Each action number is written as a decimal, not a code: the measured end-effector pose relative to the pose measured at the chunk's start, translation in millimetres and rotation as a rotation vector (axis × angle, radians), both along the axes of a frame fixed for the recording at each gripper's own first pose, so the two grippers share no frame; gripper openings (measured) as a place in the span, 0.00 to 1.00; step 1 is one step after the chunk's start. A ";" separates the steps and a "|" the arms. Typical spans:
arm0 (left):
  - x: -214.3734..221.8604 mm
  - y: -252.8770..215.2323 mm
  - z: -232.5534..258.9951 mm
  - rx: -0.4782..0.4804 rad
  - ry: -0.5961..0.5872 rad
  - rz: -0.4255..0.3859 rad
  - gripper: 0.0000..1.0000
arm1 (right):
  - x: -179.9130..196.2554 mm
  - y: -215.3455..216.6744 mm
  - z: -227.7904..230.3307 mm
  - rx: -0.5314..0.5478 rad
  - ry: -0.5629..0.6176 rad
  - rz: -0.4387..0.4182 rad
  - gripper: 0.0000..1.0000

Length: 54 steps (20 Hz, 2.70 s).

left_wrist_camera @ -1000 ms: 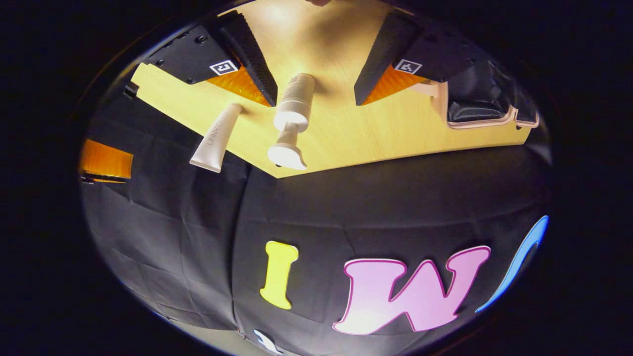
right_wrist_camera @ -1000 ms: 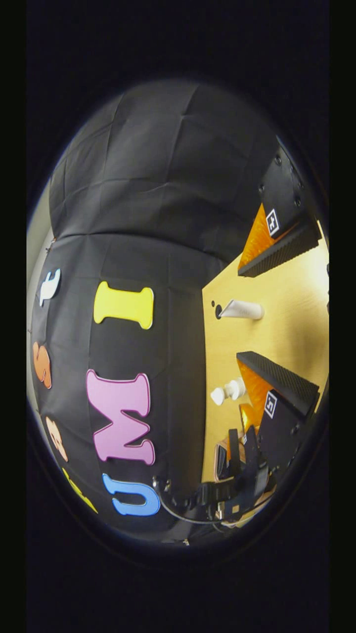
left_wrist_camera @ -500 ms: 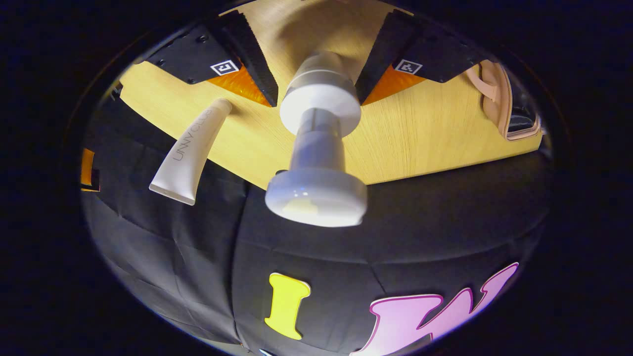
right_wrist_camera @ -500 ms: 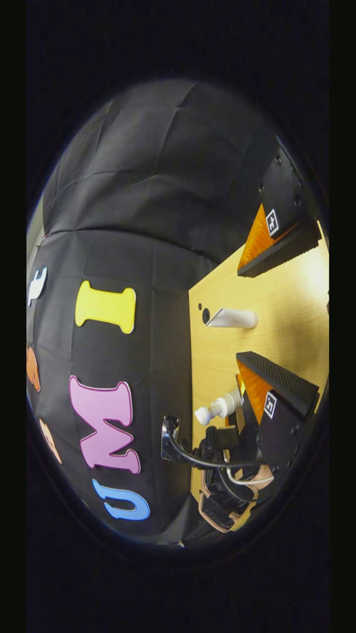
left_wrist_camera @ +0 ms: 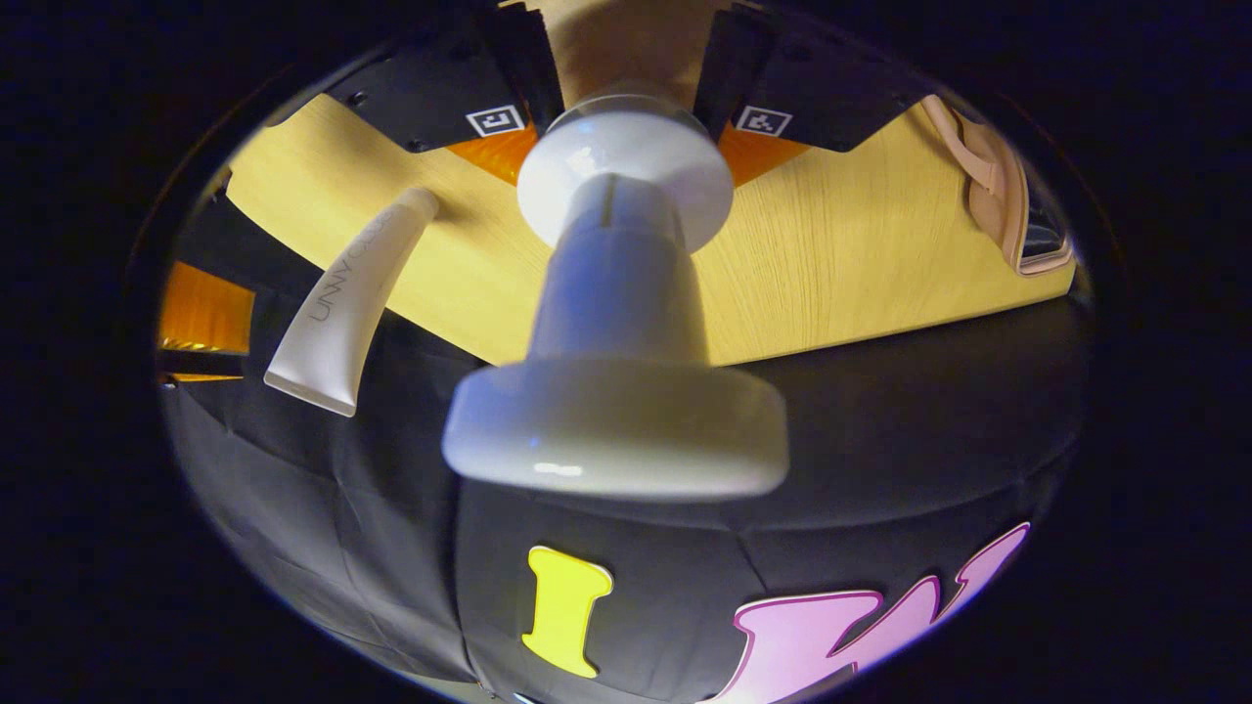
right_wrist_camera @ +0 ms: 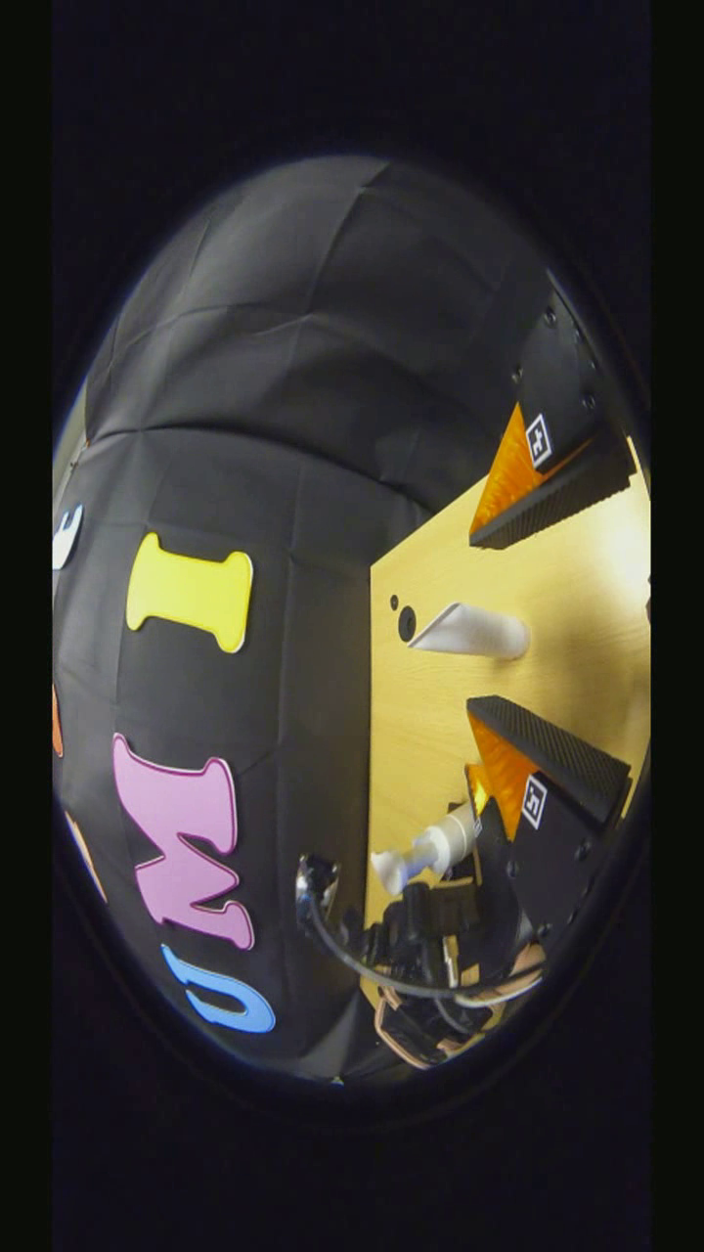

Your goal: First open the suitcase, pack the skin care products into it, and then close the suitcase.

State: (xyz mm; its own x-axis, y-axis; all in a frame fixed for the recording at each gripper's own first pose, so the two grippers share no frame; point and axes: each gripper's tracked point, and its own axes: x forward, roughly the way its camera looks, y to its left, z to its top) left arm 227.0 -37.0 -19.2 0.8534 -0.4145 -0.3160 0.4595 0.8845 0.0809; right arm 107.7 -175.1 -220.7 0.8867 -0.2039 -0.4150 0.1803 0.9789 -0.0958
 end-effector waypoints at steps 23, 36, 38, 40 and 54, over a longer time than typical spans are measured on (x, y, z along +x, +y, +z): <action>-153.4 131.1 111.1 -0.142 0.007 0.249 0.62 | 79.5 -22.2 -120.9 0.037 0.147 -0.072 0.44; -162.9 308.1 120.7 -0.177 0.067 0.426 0.62 | 46.5 134.9 40.4 0.032 -0.059 0.227 0.37; -151.1 331.9 111.4 -0.174 0.124 0.429 0.62 | 43.4 166.2 65.0 0.049 -0.095 0.275 0.37; -138.5 348.5 96.7 -0.156 0.197 0.408 0.63 | 41.3 198.4 84.5 0.079 -0.124 0.336 0.38; -74.2 378.9 -36.9 0.113 0.724 0.418 0.66 | 10.0 344.8 89.1 0.206 -0.099 0.701 0.38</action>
